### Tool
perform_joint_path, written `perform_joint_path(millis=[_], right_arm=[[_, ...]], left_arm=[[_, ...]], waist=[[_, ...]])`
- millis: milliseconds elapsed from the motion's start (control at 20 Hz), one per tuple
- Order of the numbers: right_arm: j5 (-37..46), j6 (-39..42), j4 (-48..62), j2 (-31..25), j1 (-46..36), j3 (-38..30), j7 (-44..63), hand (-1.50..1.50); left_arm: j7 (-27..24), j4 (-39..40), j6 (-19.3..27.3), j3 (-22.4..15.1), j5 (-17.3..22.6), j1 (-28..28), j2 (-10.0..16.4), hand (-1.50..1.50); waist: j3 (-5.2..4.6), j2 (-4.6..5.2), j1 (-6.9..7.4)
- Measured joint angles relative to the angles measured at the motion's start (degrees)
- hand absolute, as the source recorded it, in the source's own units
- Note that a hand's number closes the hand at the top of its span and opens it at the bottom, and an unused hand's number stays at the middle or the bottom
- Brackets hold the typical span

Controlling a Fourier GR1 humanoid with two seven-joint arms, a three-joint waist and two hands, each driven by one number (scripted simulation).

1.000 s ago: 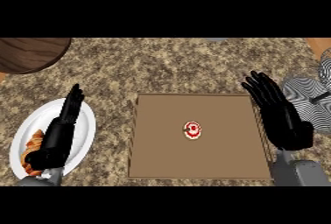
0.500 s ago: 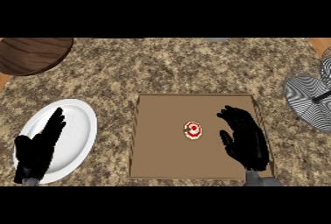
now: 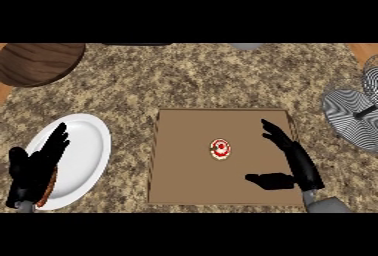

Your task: Pick the cupcake from the tray and place it in the tiered basket

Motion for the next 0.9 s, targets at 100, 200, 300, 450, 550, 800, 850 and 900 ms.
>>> perform_joint_path(millis=[100,200,300,450,550,800,850,900], right_arm=[[0.77,3.41,-2.11,-2.37,-2.45,2.13,6.46,-1.5],[1.02,6.53,-3.42,-3.27,-5.79,3.81,12.5,-1.5],[0.27,9.6,-5.86,-3.97,-9.31,4.53,18.94,-1.5],[-0.35,12.08,-7.9,-2.96,-13.99,4.36,27.02,-1.5],[-0.93,13.17,-8.38,-1.73,-17.05,3.81,32.24,-1.5],[-4.06,18.54,-8.45,-0.35,-21.22,3.35,42.41,-1.5],[-4.3,19.1,-8.21,0.28,-22.17,3.32,44.43,-1.5],[-4.81,20.45,-8.46,-0.17,-22.22,2.91,45.69,-1.5]], left_arm=[[-0.01,0.76,-0.75,0.47,0.42,-0.03,0.18,0.0],[-0.3,1.41,-1.37,0.72,0.42,-0.42,0.1,0.0],[-0.35,2.09,-1.85,1.15,0.51,-0.72,-0.02,0.0],[-0.03,2.06,-2.58,1.99,0.28,-0.58,-0.21,0.0],[0.5,2.32,-3.28,2.74,0.22,-0.84,-0.18,0.0],[0.41,2.78,-4.29,3.82,-0.62,-0.79,-0.64,0.0],[0.28,2.71,-4.63,4.09,-0.74,-0.57,-0.71,0.0],[0.57,2.88,-4.61,4.2,-0.98,-0.79,-1.1,0.0]], waist=[[0.04,-0.03,-0.03],[0.12,-0.01,-0.03],[0.17,-0.03,-0.16],[0.21,-0.02,-0.25],[0.22,0.0,-0.29],[0.27,0.02,-0.35],[0.28,0.02,-0.34],[0.28,0.02,-0.4]])
